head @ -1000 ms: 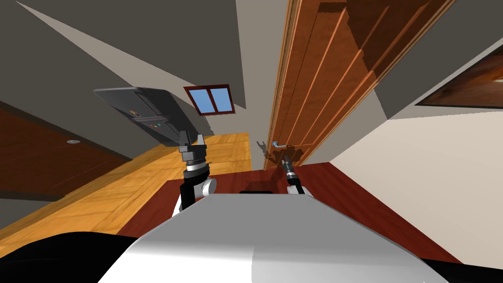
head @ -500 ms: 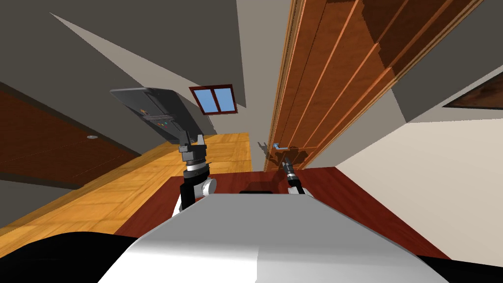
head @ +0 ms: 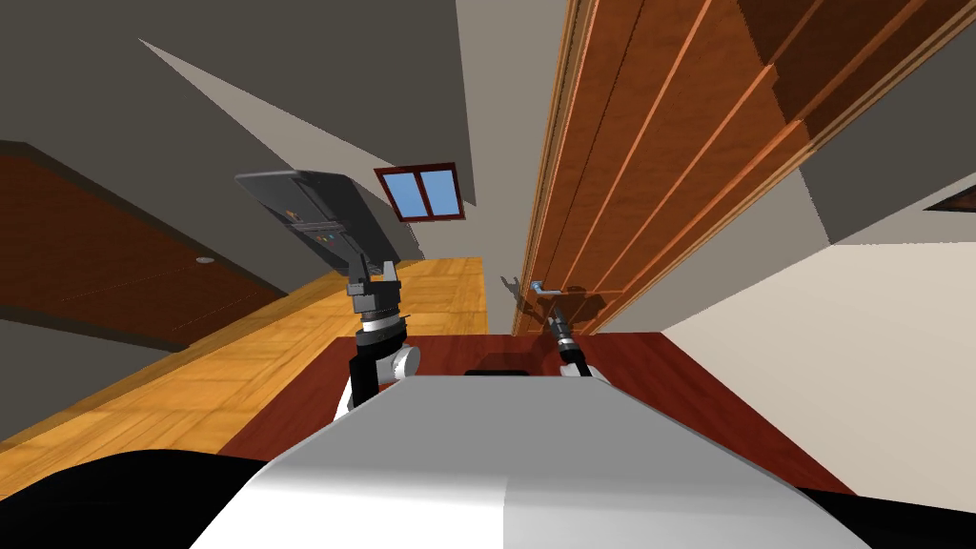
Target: Pull the door open
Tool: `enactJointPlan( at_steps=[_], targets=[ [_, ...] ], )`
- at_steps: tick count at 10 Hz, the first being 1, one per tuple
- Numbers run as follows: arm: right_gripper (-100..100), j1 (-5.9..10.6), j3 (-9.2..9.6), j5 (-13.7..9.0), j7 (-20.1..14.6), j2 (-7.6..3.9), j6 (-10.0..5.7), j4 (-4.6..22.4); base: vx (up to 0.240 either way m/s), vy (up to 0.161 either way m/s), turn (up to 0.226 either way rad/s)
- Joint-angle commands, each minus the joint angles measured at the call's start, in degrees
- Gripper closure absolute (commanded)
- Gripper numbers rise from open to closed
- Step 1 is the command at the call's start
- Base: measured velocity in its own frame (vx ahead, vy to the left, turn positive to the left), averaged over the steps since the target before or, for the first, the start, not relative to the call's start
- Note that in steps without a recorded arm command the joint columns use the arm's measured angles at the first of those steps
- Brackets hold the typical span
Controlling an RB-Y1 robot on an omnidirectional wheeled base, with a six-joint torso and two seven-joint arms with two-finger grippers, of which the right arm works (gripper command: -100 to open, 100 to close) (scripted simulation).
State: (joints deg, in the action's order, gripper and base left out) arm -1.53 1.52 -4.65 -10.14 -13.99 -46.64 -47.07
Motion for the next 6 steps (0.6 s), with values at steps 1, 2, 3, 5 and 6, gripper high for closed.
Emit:
enactJointPlan(
  at_steps=[1,2,3,5,6],
  targets=[
    [-100,0.43,0.10,-0.13,-0.35,-0.22,-0.15,1.31,0.033,-0.065,0.126],
    [-100,0.70,0.15,-0.19,-0.52,-0.34,-0.34,2.11,0.037,-0.049,0.011],
    [-100,1.26,0.23,-0.31,-0.86,-0.57,-0.71,3.73,0.049,-0.052,0.085],
    [-100,1.56,0.27,-0.35,-0.97,-0.66,-1.11,4.69,0.037,-0.066,0.076],
    [-100,1.23,-0.31,-0.76,-1.58,-1.38,-2.02,5.62,0.117,0.011,0.113]
  ],
)
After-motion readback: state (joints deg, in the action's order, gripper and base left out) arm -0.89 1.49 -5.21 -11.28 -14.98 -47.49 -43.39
